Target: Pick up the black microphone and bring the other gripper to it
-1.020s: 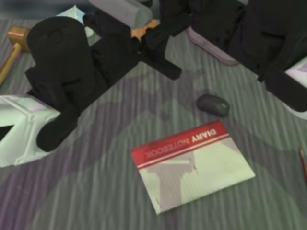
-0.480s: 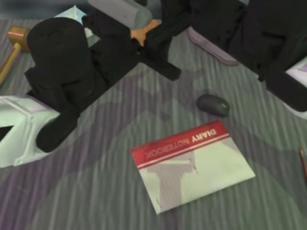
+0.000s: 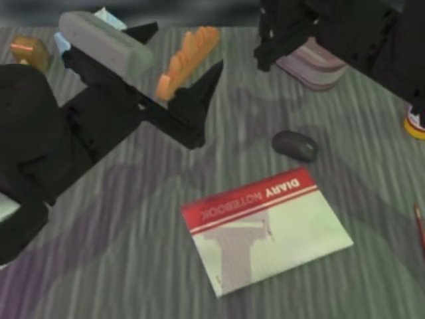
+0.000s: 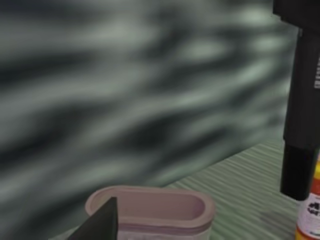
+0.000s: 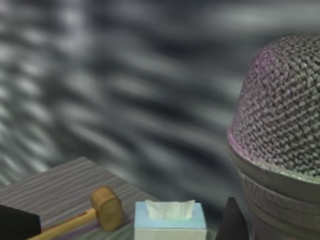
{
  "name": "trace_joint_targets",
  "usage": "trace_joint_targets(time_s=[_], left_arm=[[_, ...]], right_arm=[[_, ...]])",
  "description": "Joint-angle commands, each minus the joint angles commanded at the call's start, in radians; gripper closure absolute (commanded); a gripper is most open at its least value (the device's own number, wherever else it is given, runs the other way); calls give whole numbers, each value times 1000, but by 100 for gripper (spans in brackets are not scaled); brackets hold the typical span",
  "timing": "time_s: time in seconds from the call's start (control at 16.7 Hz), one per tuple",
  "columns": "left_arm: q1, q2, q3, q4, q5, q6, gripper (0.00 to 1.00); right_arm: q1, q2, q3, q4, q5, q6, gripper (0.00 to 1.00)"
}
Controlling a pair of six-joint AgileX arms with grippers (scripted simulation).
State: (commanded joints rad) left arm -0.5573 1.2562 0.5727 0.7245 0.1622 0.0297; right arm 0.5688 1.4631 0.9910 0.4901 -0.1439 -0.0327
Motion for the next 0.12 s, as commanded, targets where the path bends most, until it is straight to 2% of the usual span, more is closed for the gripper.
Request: trace_joint_targets(time_s=[0.12], left_arm=[[5,-27,-24,-3,5,-1,0]], right_arm=[[-14,-13,-12,0,-14,0,100]])
